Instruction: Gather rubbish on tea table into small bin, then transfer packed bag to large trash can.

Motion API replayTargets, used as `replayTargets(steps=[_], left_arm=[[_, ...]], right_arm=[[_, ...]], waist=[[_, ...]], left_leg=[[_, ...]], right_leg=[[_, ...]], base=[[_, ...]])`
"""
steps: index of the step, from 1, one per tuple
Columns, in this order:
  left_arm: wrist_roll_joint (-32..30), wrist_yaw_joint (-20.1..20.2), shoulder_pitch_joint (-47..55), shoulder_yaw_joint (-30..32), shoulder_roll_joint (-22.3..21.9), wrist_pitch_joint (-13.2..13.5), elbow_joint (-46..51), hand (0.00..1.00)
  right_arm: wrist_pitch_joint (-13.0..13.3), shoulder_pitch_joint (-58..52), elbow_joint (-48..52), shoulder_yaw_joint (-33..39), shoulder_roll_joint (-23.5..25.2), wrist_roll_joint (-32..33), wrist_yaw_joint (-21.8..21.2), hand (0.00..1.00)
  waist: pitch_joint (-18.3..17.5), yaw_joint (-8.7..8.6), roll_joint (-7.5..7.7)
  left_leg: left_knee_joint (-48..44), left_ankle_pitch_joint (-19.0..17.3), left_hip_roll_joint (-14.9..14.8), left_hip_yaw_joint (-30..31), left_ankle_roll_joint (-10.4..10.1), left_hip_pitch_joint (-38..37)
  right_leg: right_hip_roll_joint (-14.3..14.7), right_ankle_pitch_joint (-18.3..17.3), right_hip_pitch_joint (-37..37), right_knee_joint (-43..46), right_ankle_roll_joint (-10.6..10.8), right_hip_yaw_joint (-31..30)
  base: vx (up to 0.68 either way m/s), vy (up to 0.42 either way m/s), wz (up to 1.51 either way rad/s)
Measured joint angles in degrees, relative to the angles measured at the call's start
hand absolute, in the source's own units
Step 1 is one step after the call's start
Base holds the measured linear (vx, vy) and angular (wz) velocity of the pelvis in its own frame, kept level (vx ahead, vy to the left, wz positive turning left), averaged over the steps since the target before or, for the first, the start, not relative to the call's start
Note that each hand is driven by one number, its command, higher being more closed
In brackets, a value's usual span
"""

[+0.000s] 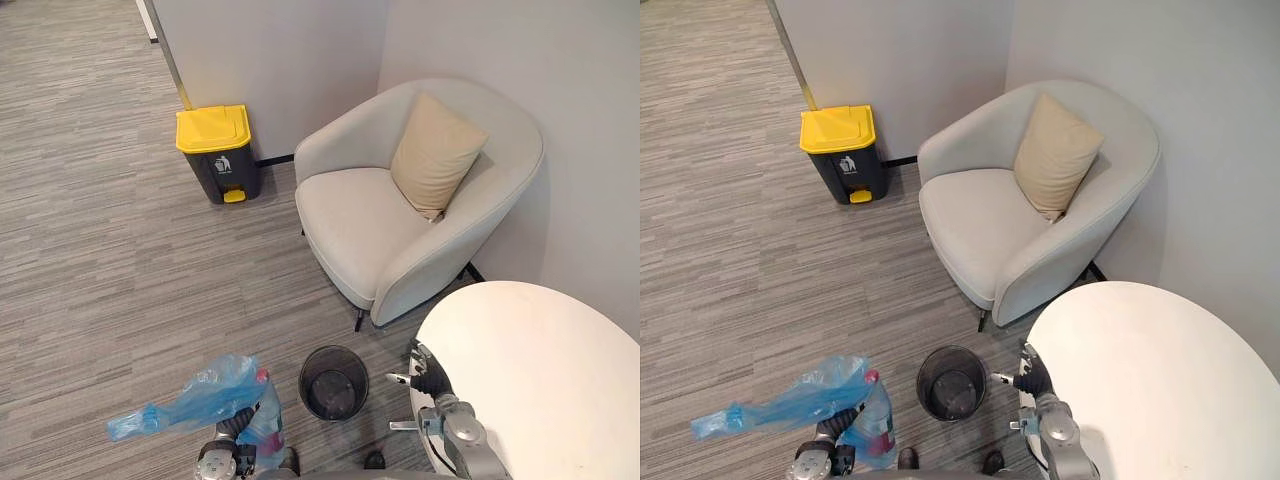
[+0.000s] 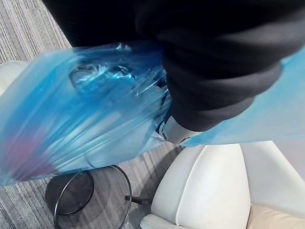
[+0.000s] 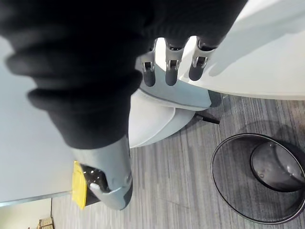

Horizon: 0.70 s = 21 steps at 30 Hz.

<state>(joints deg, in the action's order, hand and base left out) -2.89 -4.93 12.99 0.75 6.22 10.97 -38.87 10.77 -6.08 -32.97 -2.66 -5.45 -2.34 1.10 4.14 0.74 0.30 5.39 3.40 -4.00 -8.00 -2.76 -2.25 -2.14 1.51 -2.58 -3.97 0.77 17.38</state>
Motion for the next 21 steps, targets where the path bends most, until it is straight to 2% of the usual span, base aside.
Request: replayTargets(steps=[3, 6, 9, 11, 13, 14, 15, 16, 17, 19, 21], left_arm=[[0.01, 0.0, 0.0, 0.0, -0.09, 0.01, 0.02, 1.0], [0.02, -0.02, -0.55, 0.11, -0.26, 0.1, 0.11, 1.0], [0.04, -0.03, -2.8, 0.06, 0.27, 0.09, 0.55, 1.0], [0.1, -0.04, -3.07, 0.41, 0.48, 0.13, 2.96, 1.0], [0.56, -0.03, -2.92, 1.13, 0.64, 0.2, 5.24, 1.0], [0.99, -0.06, -2.69, 1.51, 0.7, 0.23, 5.98, 1.0], [1.21, -0.07, -2.72, 2.05, 0.9, 0.22, 6.69, 1.0], [1.26, -0.1, -2.87, 2.16, 0.3, 0.23, 7.37, 1.0], [1.26, -0.05, -2.82, 2.09, -0.7, 0.22, 7.78, 1.0], [1.27, -0.07, -1.32, 1.91, -1.62, 0.49, 8.84, 1.0], [1.27, -0.07, -0.36, 1.37, -1.61, 0.51, 9.19, 1.0]], right_arm=[[-0.02, 0.17, -0.01, -0.08, -0.3, -0.02, 0.02, 0.0], [-0.09, 2.79, -0.05, -0.28, -0.63, -0.07, 0.19, 0.0], [-0.1, 4.11, 0.0, -0.65, -0.62, -0.07, 0.57, 0.0], [-0.1, 4.09, 0.27, -0.83, -0.42, -0.07, 1.28, 0.0], [-0.05, 3.25, 0.95, -2.1, -0.46, -0.07, 1.63, 0.0], [-0.03, 3.22, 0.95, -2.96, -0.46, -0.08, 1.61, 0.0], [0.02, 3.65, 0.96, -3.24, -0.28, -0.09, 1.55, 0.0], [0.03, 4.38, 1.21, -3.24, -0.51, -0.05, 1.73, 0.0], [0.02, 5.07, 1.42, -3.23, -0.92, -0.05, 1.88, 0.0], [0.02, 5.62, 2.45, -3.21, -0.63, -0.03, 2.33, 0.0], [0.16, 5.32, 3.19, -3.03, -0.76, 0.01, 2.62, 0.0]], waist=[[0.64, 0.09, -0.67], [2.56, 0.16, -1.13], [3.96, 0.01, 0.2], [4.2, 0.2, 0.9], [4.41, 0.13, 1.65], [4.12, 0.34, 2.98], [4.1, 0.71, 3.66], [4.29, 1.94, 3.33], [4.82, 3.18, 1.82], [5.16, 3.78, 0.88], [5.58, 4.1, 0.6]], left_leg=[[-0.01, 0.0, -0.1, -0.85, 0.0, 0.33], [-0.15, 0.04, -0.07, -2.98, 0.05, 1.12], [-3.6, -0.7, 0.36, -2.92, 1.03, 4.16], [-5.9, -1.3, 0.28, -2.62, 1.81, 6.32], [-8.57, -1.67, 1.37, -0.67, 2.34, 7.9], [-9.76, -1.66, 2.06, 0.34, 2.32, 8.76], [-11.04, -1.66, 2.57, 0.87, 2.27, 10.25], [-12.32, -1.35, 2.04, 1.15, 1.81, 12.57], [-12.46, -0.82, 0.9, 1.49, 1.09, 13.48], [-11.76, 0.22, -0.35, 1.96, 0.13, 13.81], [-10.4, 1.51, -0.69, 2.89, -0.73, 13.43]], right_leg=[[-0.17, -0.41, 1.93, 1.92, 0.34, -0.88], [-1.02, -2.26, 6.2, 7.96, 0.41, -3.15], [-3.26, -5.24, 11.3, 16.36, 0.85, -3.48], [-3.38, -5.89, 11.63, 17.03, 1.47, -3.6], [-5.91, -14.21, 14.34, 34.13, 4.29, -6.26], [-6.13, -16.31, 13.21, 35.15, 5.43, -7.39], [-6.16, -17.54, 12.5, 32.69, 4.77, -8.78], [-4.93, -17.85, 12.09, 28.57, 2.14, -9.14], [-3.35, -16.13, 11.7, 26.22, 0.82, -8.71], [-1.58, -14.35, 11.24, 23.81, -0.05, -8.26], [-1.1, -14.05, 10.71, 23.63, -0.57, -7.08]], base=[[0.0, 0.011, -0.17], [-0.04, 0.043, -0.35], [-0.06, 0.016, 0.07], [-0.06, 0.003, 0.26], [-0.03, -0.053, 0.68], [0.01, -0.086, 0.78], [-0.04, -0.114, 0.49], [-0.12, -0.107, 0.25], [-0.15, -0.092, 0.02], [-0.17, -0.063, 0.03], [-0.15, -0.101, 0.31]])
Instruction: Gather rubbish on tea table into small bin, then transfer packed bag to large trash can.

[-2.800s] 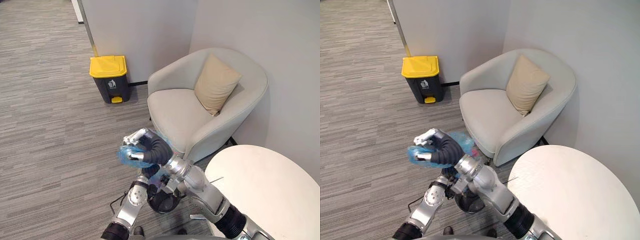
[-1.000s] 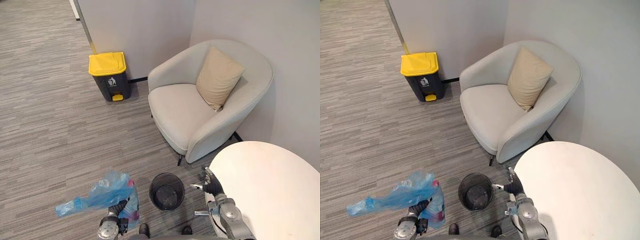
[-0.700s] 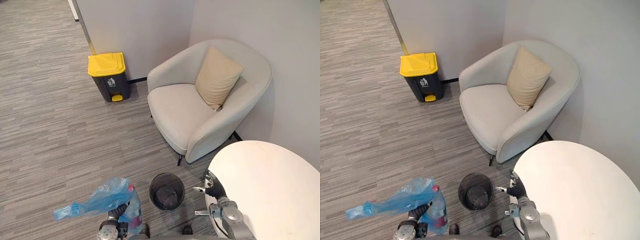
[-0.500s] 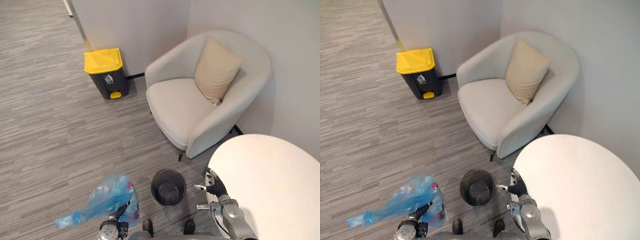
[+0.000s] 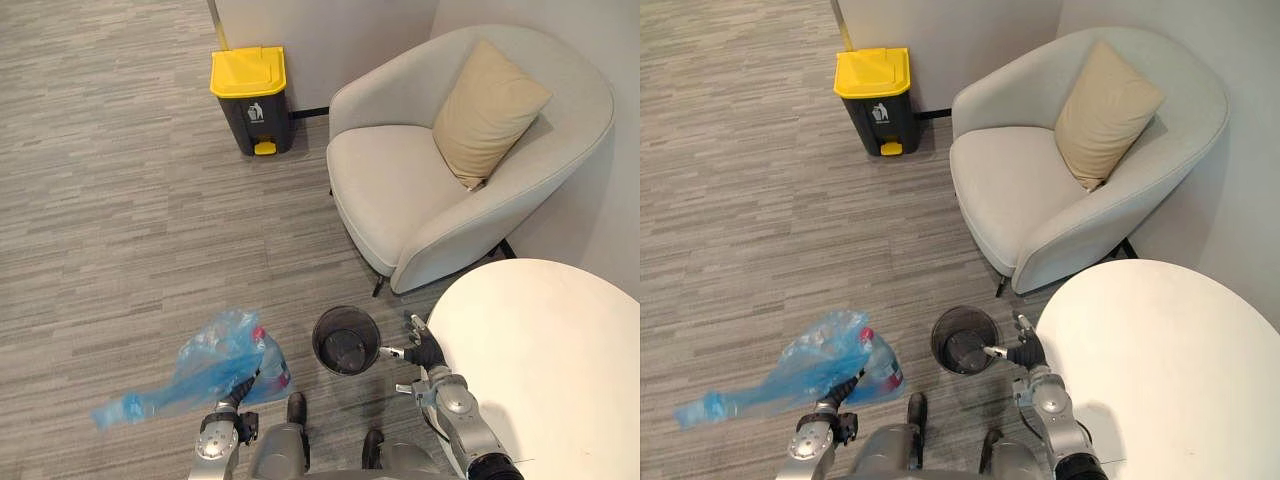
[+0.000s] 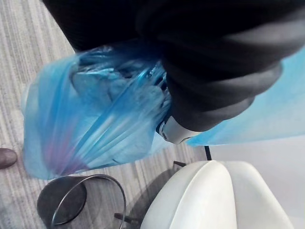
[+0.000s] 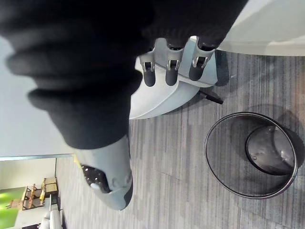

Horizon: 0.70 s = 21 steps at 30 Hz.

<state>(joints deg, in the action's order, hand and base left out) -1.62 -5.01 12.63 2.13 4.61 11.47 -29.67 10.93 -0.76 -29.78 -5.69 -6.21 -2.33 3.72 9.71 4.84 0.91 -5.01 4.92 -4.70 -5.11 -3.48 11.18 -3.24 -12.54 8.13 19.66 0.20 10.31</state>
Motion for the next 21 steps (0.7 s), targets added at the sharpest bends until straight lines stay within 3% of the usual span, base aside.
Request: replayTargets(steps=[1, 2, 3, 4, 5, 6, 8, 9, 11, 12, 15, 21], left_arm=[[0.08, -0.02, 0.04, -0.75, 0.0, -0.02, 0.6, 1.0], [0.68, -0.04, -1.0, -1.84, 0.14, -0.02, 1.35, 1.0], [0.83, 0.02, -1.55, -2.15, 0.07, -0.02, 1.54, 1.0], [0.89, 0.08, -2.26, -3.04, -0.06, -0.02, 2.9, 1.0], [0.89, 0.1, -2.35, -3.15, -0.06, -0.02, 3.1, 1.0], [0.9, 0.08, -2.59, -3.14, 0.03, 0.03, 3.12, 1.0], [0.9, 0.09, -2.93, -3.26, 0.01, 0.03, 3.04, 1.0], [0.91, 0.09, -3.57, -3.81, 0.11, 0.06, 2.62, 1.0], [0.91, 0.1, -4.01, -4.03, 0.27, 0.07, 1.76, 1.0], [0.91, 0.09, -5.08, -4.42, 1.13, 0.04, 0.2, 1.0], [0.85, 0.05, -3.92, -4.96, 1.91, 0.02, -0.44, 1.0], [0.82, 0.05, -3.64, -4.87, 2.91, 0.01, -3.02, 1.0]], right_arm=[[-0.04, 0.4, 0.01, 0.88, -0.45, 0.1, 0.32, 0.0], [-0.07, 0.19, 0.44, 1.93, -0.46, 0.2, 1.07, 0.0], [-0.09, 0.16, 0.48, 2.31, -0.32, 0.24, 1.24, 0.0], [-0.33, 0.04, 1.54, 3.69, -0.47, 1.14, 1.69, 0.0], [-0.29, -0.61, 2.89, 3.95, -0.49, 1.76, 1.86, 0.0], [-0.15, -1.61, 4.41, 3.98, -0.32, 1.9, 2.01, 0.0], [-0.16, -1.74, 4.24, 4.29, -0.3, 1.9, 2.19, 0.0], [-0.15, -1.95, 4.15, 5.38, -0.28, 1.91, 2.21, 0.0], [-0.16, -1.78, 3.65, 6.3, -0.13, 1.92, 2.25, 0.0], [-0.24, -1.96, 2.78, 6.83, 1.03, 1.91, 2.2, 0.0], [-0.23, -1.93, 0.4, 7.06, 1.39, 1.92, 2.18, 0.0], [-0.28, -1.76, -1.57, 8.04, 1.38, 1.89, 2.14, 0.0]], waist=[[0.18, -0.5, -0.27], [0.17, -1.2, -0.23], [0.2, -1.15, -0.18], [0.39, -0.95, 0.14], [0.42, -1.18, 0.15], [0.44, -1.35, 0.19], [0.3, -2.19, -0.03], [-0.12, -3.45, -0.88], [-0.29, -4.04, -1.61], [-0.39, -3.85, -0.73], [-0.57, -3.91, -1.1], [-0.97, -3.98, -1.32]], left_leg=[[0.34, 2.54, -0.39, 1.22, -1.52, 1.51], [0.32, 4.05, -0.32, 1.86, -4.52, 3.68], [-1.03, 3.28, -0.54, 1.47, -4.27, 4.57], [-10.42, -1.55, -0.93, -2.36, -0.92, 7.11], [-14.35, -4.67, -1.36, -4.32, 0.37, 6.8], [-18.2, -8.54, -2.64, -6.88, 0.97, 4.26], [-19.35, -10.63, -4.46, -9.19, 1.1, 1.6], [-16.69, -11.47, -5.68, -11.7, 0.87, -0.35], [-11.1, -11.77, -4.57, -12.67, 0.73, -1.96], [-6.64, -9.26, -2.4, -12.33, 1.44, -3.19], [-2.33, -7.29, 0.52, -11.83, 2.45, -6.68], [2.31, -4.45, 2.07, -11.38, 3.63, -8.29]], right_leg=[[0.74, 0.94, 0.36, -0.55, -1.17, 1.98], [-0.28, 2.58, 0.38, -3.31, -2.27, 5.61], [-0.43, 3.0, 0.52, -3.77, -2.53, 6.34], [-1.6, 3.9, 1.15, -4.24, -2.7, 8.15], [-2.47, 3.96, 1.03, -3.93, -2.65, 9.14], [-3.77, 4.08, 0.06, -3.81, -2.44, 10.79], [-5.05, 4.48, -0.73, -3.94, -1.67, 13.07], [-5.85, 4.95, -0.92, -4.23, -0.12, 15.42], [-5.77, 5.85, -1.06, -5.42, 1.27, 16.38], [-5.91, 7.21, -1.88, -7.93, 2.35, 16.35], [-6.55, 10.74, -6.03, -13.29, 3.55, 16.05], [-6.61, 13.11, -6.86, -15.92, 3.48, 16.39]], base=[[-0.19, -0.091, 0.82], [-0.16, -0.073, 0.91], [-0.14, 0.002, 0.99], [-0.11, 0.011, 0.7], [-0.17, 0.059, 0.9], [-0.13, 0.082, 0.7], [-0.1, 0.13, 0.83], [-0.1, 0.186, 0.92], [-0.07, 0.184, 0.64], [-0.05, 0.155, 0.5], [-0.05, 0.167, 0.2], [-0.07, 0.058, 0.03]])
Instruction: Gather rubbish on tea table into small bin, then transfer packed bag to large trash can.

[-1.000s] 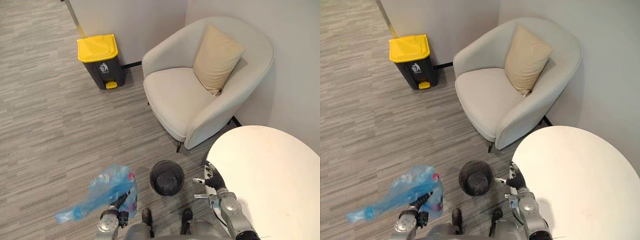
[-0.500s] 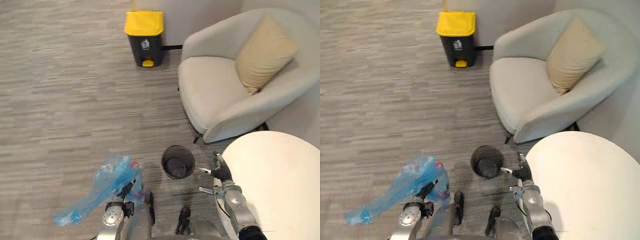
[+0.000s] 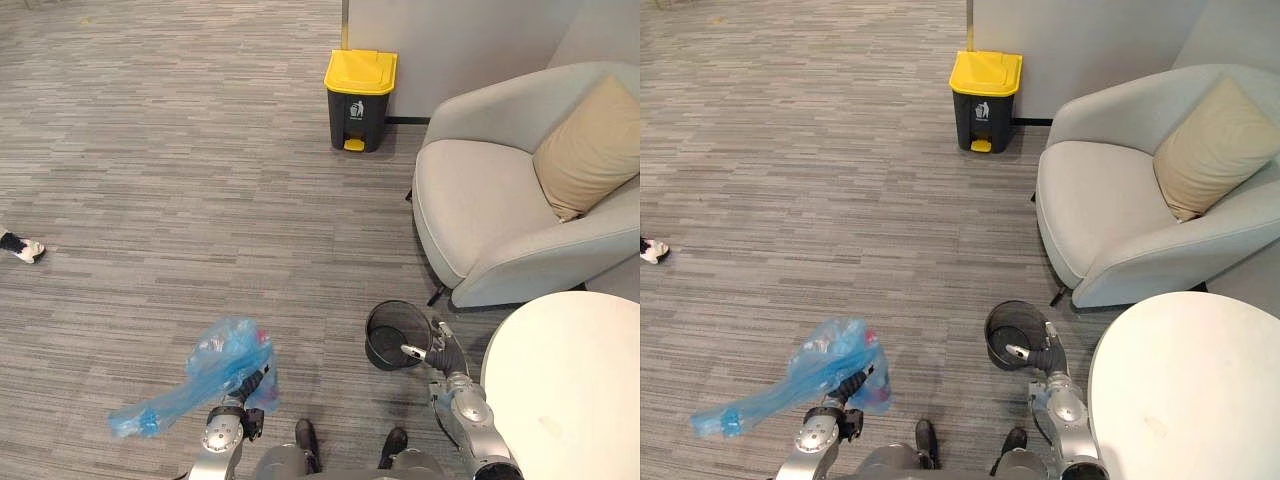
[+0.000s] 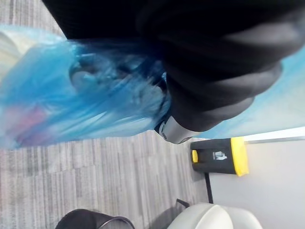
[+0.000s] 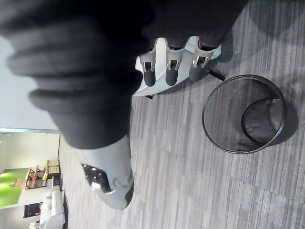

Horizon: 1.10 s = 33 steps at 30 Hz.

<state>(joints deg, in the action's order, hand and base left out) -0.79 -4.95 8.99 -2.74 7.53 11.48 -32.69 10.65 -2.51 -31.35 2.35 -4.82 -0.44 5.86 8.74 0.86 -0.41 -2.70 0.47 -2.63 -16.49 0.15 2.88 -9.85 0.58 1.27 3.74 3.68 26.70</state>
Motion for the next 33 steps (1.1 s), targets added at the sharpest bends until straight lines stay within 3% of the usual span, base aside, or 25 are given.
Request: replayTargets(steps=[6, 8, 11, 13, 14, 15, 16, 18, 20, 22, 23, 24, 25, 26, 27, 28, 29, 30, 33], left_arm=[[0.0, -0.06, 0.47, 1.15, 0.03, -0.01, -1.1, 1.0], [0.01, -0.05, 1.13, 1.25, 0.38, 0.0, -1.0, 1.0], [0.0, 0.0, 2.82, 1.24, 1.37, -0.03, -0.59, 1.0], [-0.02, 0.1, 3.92, 1.12, 1.47, -0.08, 0.27, 1.0], [-0.01, 0.09, 3.59, 1.2, 1.73, -0.07, 0.53, 1.0], [0.0, 0.04, 3.33, 1.23, 1.91, -0.17, 0.56, 1.0], [0.0, 0.02, 2.57, 1.24, 2.08, -0.19, 0.65, 1.0], [-0.02, 0.03, 1.17, 1.72, 2.96, -0.22, 0.61, 1.0], [-0.03, 0.02, 0.98, 2.01, 2.79, -0.25, 0.61, 1.0], [-0.12, 0.04, 0.95, 2.45, 2.82, -0.27, 0.64, 1.0], [-0.15, 0.03, 0.89, 2.51, 2.09, -0.46, 0.56, 1.0], [-0.15, 0.14, 1.15, 2.78, 1.56, -0.34, 1.29, 1.0], [-0.15, 0.24, 1.2, 3.16, 1.31, -0.34, 1.4, 1.0], [-0.14, 0.39, 1.24, 4.14, 0.68, -0.37, 1.62, 1.0], [-0.11, 0.51, 1.32, 4.95, 0.37, -0.37, 1.93, 1.0], [-0.11, 0.67, 1.83, 5.74, -0.09, -0.44, 3.39, 1.0], [-0.11, 0.91, 2.66, 5.64, -0.33, -0.41, 5.5, 1.0], [-0.11, 1.06, 3.11, 5.62, -0.56, -0.37, 6.25, 1.0], [-0.12, 1.16, 2.74, 5.56, -0.89, -0.32, 7.74, 1.0]], right_arm=[[-0.55, 1.32, -3.19, 0.09, -0.05, -0.17, -0.01, 0.0], [-1.07, 1.33, -4.05, 0.03, 0.06, -0.73, -0.09, 0.0], [-1.2, 0.22, -4.54, 0.03, 0.21, -0.84, -0.88, 0.0], [-1.19, -0.54, -4.55, 0.15, -0.29, -0.82, -0.95, 0.0], [-1.2, -0.83, -4.62, 0.17, -0.52, -0.72, -0.97, 0.0], [-1.2, -0.86, -4.98, 0.1, -0.4, -0.7, -1.03, 0.0], [-1.13, -0.74, -5.41, -0.02, -0.33, -0.65, -1.15, 0.0], [-1.1, -0.97, -5.69, 0.13, -0.51, -0.52, -1.08, 0.0], [-1.07, -1.33, -5.7, 0.17, -0.75, -0.25, -1.09, 0.0], [-1.02, -2.38, -5.68, 1.06, -0.65, 0.05, -1.17, 0.0], [-1.16, -3.16, -5.73, 2.56, -0.99, 0.24, -1.18, 0.0], [-1.17, -3.9, -5.71, 3.61, -1.23, 0.52, -1.24, 0.0], [-1.18, -3.89, -5.65, 3.86, -1.24, 0.62, -1.17, 0.0], [-1.24, -3.93, -5.26, 3.8, -1.2, 0.64, -1.24, 0.0], [-1.33, -3.95, -4.93, 3.6, -1.07, 0.67, -1.25, 0.0], [-1.8, -4.21, -2.96, 3.29, -0.73, 0.78, -1.3, 0.0], [-1.77, -4.44, -0.52, 3.36, -0.27, 1.05, -1.21, 0.0], [-1.71, -4.33, 0.44, 3.39, -0.23, 1.11, -1.16, 0.0], [-1.12, -3.14, 1.71, 3.42, -0.25, 1.09, -1.1, 0.0]], waist=[[0.06, 0.04, 0.42], [0.37, -0.12, 1.98], [0.48, -0.08, 5.11], [0.53, -0.68, 5.5], [1.12, -1.41, 4.78], [1.87, -1.7, 3.58], [2.15, -1.66, 3.07], [2.27, -2.24, 2.96], [2.13, -2.51, 3.23], [1.66, -3.25, 3.99], [1.49, -3.42, 2.68], [1.2, -3.14, 0.86], [1.32, -3.13, 0.26], [1.53, -3.09, -0.45], [1.58, -3.04, -0.54], [1.75, -2.77, -0.3], [1.85, -2.28, 0.25], [1.81, -1.78, 0.48], [1.58, -0.42, 1.13]], left_leg=[[1.7, 0.62, 0.77, 0.82, -0.32, -0.33], [0.2, -1.19, 1.99, 0.83, 1.14, 1.07], [-1.81, -3.52, 4.27, 3.71, 2.07, 1.35], [-2.81, -4.61, 5.26, 6.31, 2.9, 1.17], [-3.98, -5.02, 5.19, 8.92, 3.36, 0.8], [-4.78, -5.54, 4.49, 10.02, 3.79, 0.81], [-5.53, -6.37, 3.16, 11.98, 3.99, 0.86], [-5.4, -7.23, 2.78, 14.86, 3.13, -0.28], [-5.5, -7.8, 3.3, 15.62, 2.21, -1.27], [-7.31, -10.6, 4.67, 17.79, 0.67, -2.62], [-9.79, -13.0, 3.93, 19.0, -0.35, -2.55], [-12.92, -14.47, 2.02, 17.61, -2.68, -1.66], [-15.85, -15.1, 0.97, 16.39, -3.8, -0.78], [-24.4, -15.94, -1.57, 13.3, -5.66, 1.65], [-30.44, -15.53, -3.32, 11.09, -6.37, 3.2], [-40.05, -16.23, -7.05, 6.94, -7.28, 5.8], [-45.54, -16.67, -9.89, 3.37, -6.61, 6.97], [-46.68, -17.07, -10.76, 1.93, -5.9, 7.74], [-43.28, -18.2, -11.32, 0.91, -3.85, 13.4]], right_leg=[[-0.73, -1.2, 0.75, 1.79, 0.67, 0.71], [-4.48, -6.52, 4.0, 10.3, 1.78, 0.85], [-8.25, -10.86, 4.92, 17.92, 4.32, 0.25], [-8.95, -9.43, 6.28, 23.76, 4.62, -5.93], [-9.12, -7.21, 10.63, 32.92, 2.66, -9.99], [-7.95, -9.61, 11.99, 33.96, 3.13, -11.99], [-4.0, -12.13, 13.75, 32.42, 2.08, -14.5], [0.24, -12.54, 16.49, 25.43, 1.73, -15.17], [1.8, -11.24, 16.89, 21.49, -0.32, -15.98], [2.93, -8.25, 16.6, 17.24, -3.33, -15.99], [3.39, -6.06, 15.53, 18.16, -4.45, -15.19], [4.89, -7.4, 14.21, 17.17, -5.07, -14.19], [5.61, -7.94, 13.21, 16.51, -5.28, -13.82], [7.15, -8.34, 10.4, 14.91, -5.89, -13.34], [8.17, -8.52, 8.41, 13.84, -6.18, -13.36], [9.86, -8.89, 4.32, 11.74, -6.85, -14.06], [10.58, -9.32, 1.29, 10.61, -7.53, -15.25], [10.73, -9.42, 0.33, 10.08, -7.69, -16.27], [10.5, -9.41, -2.3, 6.3, -7.63, -21.54]], base=[[-0.03, 0.025, 0.07], [-0.02, 0.063, 0.25], [0.06, 0.029, 0.47], [0.19, 0.058, 0.74], [0.23, 0.094, 0.94], [0.28, 0.032, 0.83], [0.23, -0.011, 0.55], [0.25, -0.054, 0.78], [0.29, -0.097, 0.61], [0.32, -0.149, 0.63], [0.46, -0.203, 0.51], [0.46, -0.199, 0.42], [0.46, -0.192, 0.12], [0.31, -0.142, 0.04], [0.4, -0.16, -0.15], [0.4, -0.127, -0.42], [0.37, -0.108, -0.55], [0.33, -0.056, -0.75], [0.27, 0.058, -0.81]])
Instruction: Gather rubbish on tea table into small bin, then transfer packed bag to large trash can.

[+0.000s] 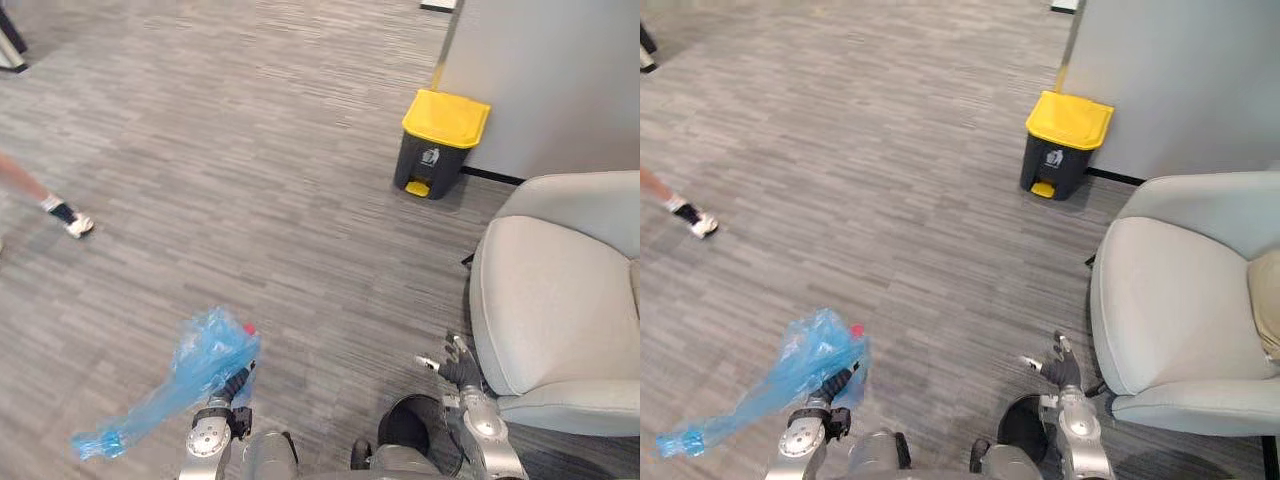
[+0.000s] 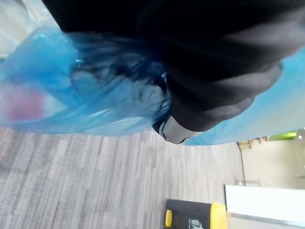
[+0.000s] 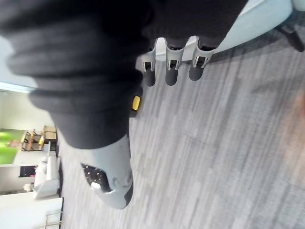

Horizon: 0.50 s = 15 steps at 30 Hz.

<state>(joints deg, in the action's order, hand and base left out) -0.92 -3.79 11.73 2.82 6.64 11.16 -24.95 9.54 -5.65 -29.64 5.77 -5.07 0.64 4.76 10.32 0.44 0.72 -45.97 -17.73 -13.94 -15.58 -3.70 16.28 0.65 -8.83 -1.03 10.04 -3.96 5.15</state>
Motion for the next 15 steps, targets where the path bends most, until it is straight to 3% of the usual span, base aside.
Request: replayTargets(steps=[3, 4, 5, 6, 9, 12, 13, 14, 15], left_arm=[[0.0, 0.02, -0.68, 0.01, -0.4, -0.06, -1.51, 1.0], [0.0, 0.01, -0.81, 0.0, -1.19, -0.08, -2.24, 1.0], [0.0, 0.0, -0.65, -0.02, -2.05, -0.06, -2.52, 1.0], [0.01, -0.02, -0.59, -0.01, -2.65, -0.21, -3.68, 1.0], [-0.02, 0.01, -1.34, -0.55, -1.98, -0.79, -4.21, 1.0], [-0.02, 0.0, -1.31, -2.15, -1.46, -0.94, -4.21, 1.0], [-0.01, -0.01, -0.32, -2.91, -0.3, -1.05, -4.23, 1.0], [-0.01, -0.06, -0.06, -3.07, 0.08, -1.14, -4.23, 1.0], [-0.01, -0.13, 0.1, -3.36, 0.49, -1.38, -4.23, 1.0]], right_arm=[[-0.6, 0.17, -1.67, 0.33, 0.38, -0.06, 0.11, 0.0], [-0.93, 0.25, -2.7, 0.44, 0.2, -0.1, 0.16, 0.0], [-0.96, 0.16, -3.2, 0.44, -0.39, -0.13, 0.18, 0.0], [-1.17, 0.59, -5.29, 0.21, -0.46, -0.2, 0.14, 0.0], [-1.25, -0.52, -5.39, 0.05, 1.25, -0.69, 0.04, 0.0], [-1.25, -0.8, -5.57, 0.04, 1.51, -1.18, 0.0, 0.0], [-1.26, -0.67, -5.84, -0.06, 2.11, -1.42, -0.07, 0.0], [-1.26, -0.67, -6.02, -0.06, 2.29, -1.53, -0.06, 0.0], [-1.26, -0.7, -6.29, -0.17, 2.41, -1.99, -0.08, 0.0]], waist=[[0.63, 0.37, 0.77], [0.61, 0.53, 0.57], [0.43, 0.66, -0.71], [0.28, 0.83, -1.45], [-1.03, 0.73, 1.67], [-0.95, 0.51, 1.76], [-0.99, 0.45, 2.09], [-1.01, 0.4, 2.14], [-0.97, 0.31, 2.29]], left_leg=[[12.28, 0.83, 2.25, 2.44, -0.6, 3.22], [18.97, 3.76, 3.23, 3.9, -0.96, 3.32], [24.98, 7.74, 3.26, 5.4, -1.12, 2.35], [25.02, 14.91, 3.29, 5.67, -0.07, 1.66], [24.89, 10.98, 7.52, 2.67, 1.62, 0.43], [25.36, 8.28, 9.19, 0.55, 2.59, -2.94], [26.05, 6.36, 9.6, -1.46, 2.95, -6.62], [26.09, 5.68, 9.61, -1.88, 3.1, -7.7], [26.17, 4.36, 9.53, -2.55, 3.28, -9.76]], right_leg=[[-2.32, -1.2, -2.53, -1.06, 2.15, -2.74], [-3.1, -2.14, -3.48, -1.19, 3.72, -3.92], [-2.69, -3.07, -3.82, -1.23, 5.24, -4.77], [-2.97, -4.93, -4.84, -0.92, 7.7, -6.8], [-7.99, -6.51, -2.54, 4.15, 9.67, -7.27], [-9.91, -6.6, 1.89, 16.6, 11.53, -9.25], [-10.65, -4.73, 6.78, 28.97, 16.58, -10.24], [-10.69, -4.48, 8.37, 32.42, 17.01, -9.93], [-10.78, -5.04, 11.51, 37.86, 15.86, -8.56]], base=[[0.3, 0.245, -0.52], [0.31, 0.298, -0.44], [0.36, 0.444, -0.78], [0.29, 0.392, -0.61], [0.29, 0.316, -0.27], [0.28, 0.217, -0.36], [0.24, 0.092, -0.47], [0.29, 0.067, -0.54], [0.3, 0.002, -0.36]])
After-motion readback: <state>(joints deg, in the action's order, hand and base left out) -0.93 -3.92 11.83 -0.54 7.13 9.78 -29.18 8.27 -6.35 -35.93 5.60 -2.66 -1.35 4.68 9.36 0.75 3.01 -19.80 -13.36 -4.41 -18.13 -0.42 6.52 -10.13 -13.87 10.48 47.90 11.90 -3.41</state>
